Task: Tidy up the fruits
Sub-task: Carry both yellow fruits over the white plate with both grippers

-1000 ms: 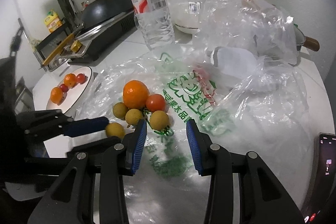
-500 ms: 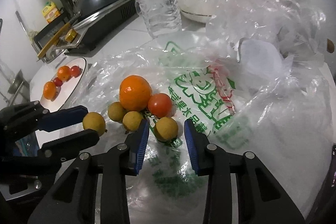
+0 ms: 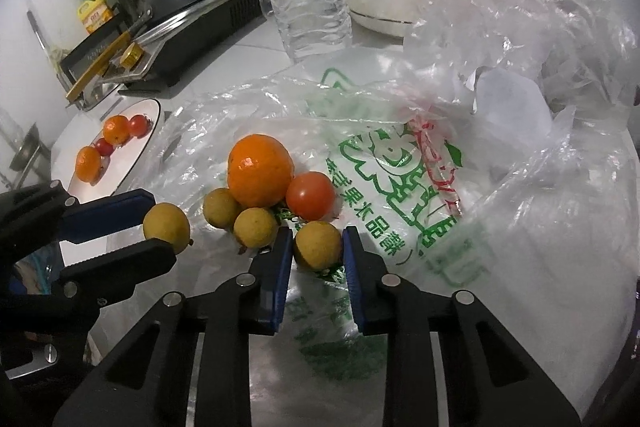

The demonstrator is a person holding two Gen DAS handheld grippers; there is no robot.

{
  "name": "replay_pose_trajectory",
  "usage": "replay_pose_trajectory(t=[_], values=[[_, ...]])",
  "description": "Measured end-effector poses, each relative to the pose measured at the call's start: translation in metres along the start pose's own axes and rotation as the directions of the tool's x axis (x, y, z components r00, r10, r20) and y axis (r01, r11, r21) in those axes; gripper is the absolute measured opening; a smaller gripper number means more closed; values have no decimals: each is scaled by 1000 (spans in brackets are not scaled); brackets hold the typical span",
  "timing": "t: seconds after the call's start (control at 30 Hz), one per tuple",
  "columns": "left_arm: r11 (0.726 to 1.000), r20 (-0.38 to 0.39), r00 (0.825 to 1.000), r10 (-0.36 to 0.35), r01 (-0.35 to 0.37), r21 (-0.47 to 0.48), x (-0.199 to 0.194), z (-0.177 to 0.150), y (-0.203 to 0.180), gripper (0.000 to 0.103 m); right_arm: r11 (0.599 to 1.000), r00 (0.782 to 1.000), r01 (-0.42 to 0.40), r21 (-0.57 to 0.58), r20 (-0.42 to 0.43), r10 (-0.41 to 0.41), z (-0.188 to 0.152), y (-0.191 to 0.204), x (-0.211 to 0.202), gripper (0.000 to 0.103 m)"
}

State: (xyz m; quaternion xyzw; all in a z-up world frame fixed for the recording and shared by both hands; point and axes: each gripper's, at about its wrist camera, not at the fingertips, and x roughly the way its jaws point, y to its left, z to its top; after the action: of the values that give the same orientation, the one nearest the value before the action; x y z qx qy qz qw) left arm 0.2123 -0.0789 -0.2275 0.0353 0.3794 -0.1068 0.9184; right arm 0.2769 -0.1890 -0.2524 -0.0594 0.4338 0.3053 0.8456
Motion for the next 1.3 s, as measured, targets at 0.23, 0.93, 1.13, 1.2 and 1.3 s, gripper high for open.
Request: replay_pose_trajectory(t=[0.23, 0.93, 1.13, 1.2, 1.3], values=[[1000, 22, 1000, -12, 12, 27, -14, 0, -2, 27, 1000, 999, 21, 9, 45, -21, -2, 8, -20, 27], [998, 101, 995, -16, 10, 61, -71, -18, -1, 27, 998, 986, 62, 25, 153, -65, -24, 47, -77, 27], [999, 118, 993, -10, 4, 54, -83, -25, 5, 27, 998, 984, 68, 15, 165, -70, -25, 61, -83, 27], [999, 122, 993, -7, 1, 51, -86, -27, 8, 27, 997, 983, 71, 11, 168, -72, -25, 66, -86, 27], [999, 130, 992, -4, -2, 46, -92, -30, 14, 27, 997, 982, 73, 6, 172, -73, -26, 71, -86, 27]])
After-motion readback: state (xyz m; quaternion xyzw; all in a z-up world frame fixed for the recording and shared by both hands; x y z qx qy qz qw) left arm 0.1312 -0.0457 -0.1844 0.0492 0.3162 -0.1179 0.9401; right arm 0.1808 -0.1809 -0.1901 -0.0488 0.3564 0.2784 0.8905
